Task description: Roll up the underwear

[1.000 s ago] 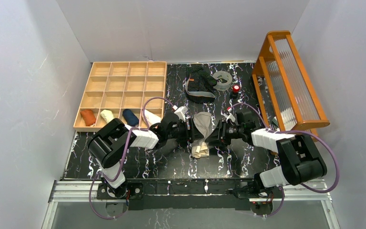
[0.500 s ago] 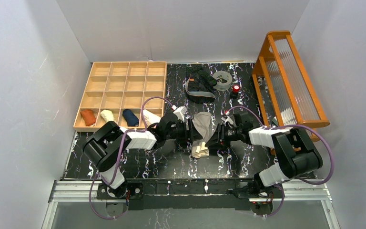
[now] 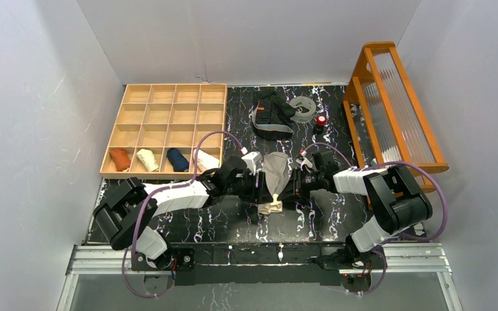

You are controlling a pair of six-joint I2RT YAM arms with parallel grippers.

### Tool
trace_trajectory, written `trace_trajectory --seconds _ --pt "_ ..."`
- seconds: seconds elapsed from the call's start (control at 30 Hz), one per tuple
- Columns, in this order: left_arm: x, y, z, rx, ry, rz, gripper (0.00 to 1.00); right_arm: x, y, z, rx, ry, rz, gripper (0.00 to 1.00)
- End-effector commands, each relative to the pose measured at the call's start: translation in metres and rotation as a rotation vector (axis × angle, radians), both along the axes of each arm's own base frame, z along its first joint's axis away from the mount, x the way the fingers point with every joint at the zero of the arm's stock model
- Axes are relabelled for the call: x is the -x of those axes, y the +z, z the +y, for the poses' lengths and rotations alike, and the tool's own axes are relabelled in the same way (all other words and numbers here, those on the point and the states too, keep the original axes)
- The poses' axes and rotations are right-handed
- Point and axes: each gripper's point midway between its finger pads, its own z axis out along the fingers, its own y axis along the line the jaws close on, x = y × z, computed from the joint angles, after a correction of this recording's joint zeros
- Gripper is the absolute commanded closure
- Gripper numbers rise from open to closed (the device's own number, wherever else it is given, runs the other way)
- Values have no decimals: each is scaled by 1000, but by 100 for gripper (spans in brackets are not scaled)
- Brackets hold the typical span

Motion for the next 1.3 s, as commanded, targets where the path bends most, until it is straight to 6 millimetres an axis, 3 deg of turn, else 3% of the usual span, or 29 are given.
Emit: trace_trajectory --seconds 0.0,0.2,0.37,0.53,0.83,0.93,1.0,1.07,1.13,1.27 --pt "-1 8 5 -57 3 -57 50 -13 5 2 51 26 -71 68" --pt "-16 30 28 -30 154 -158 50 -25 38 -2 84 -19 -153 58" --pt "-20 35 40 -53 198 -196 47 -22 47 5 58 -36 -147 54" --pt "-26 33 51 -82 261 -211 46 -6 45 29 42 6 -121 48" --pt "-25 29 55 -104 264 -207 44 -2 32 43 83 -1 -70 44" --pt "-25 27 54 -107 260 -204 44 -4 37 49 60 10 -86 50" --pt "-25 25 53 -110 252 -199 44 -7 37 47 84 -3 -95 71" --pt "-24 25 50 -108 240 -198 44 -8 41 43 100 -21 -115 84" --pt "-23 23 49 -107 227 -195 43 -7 42 38 124 -35 -123 90" --pt "-21 17 44 -99 204 -183 44 -6 32 24 212 -64 -120 92"
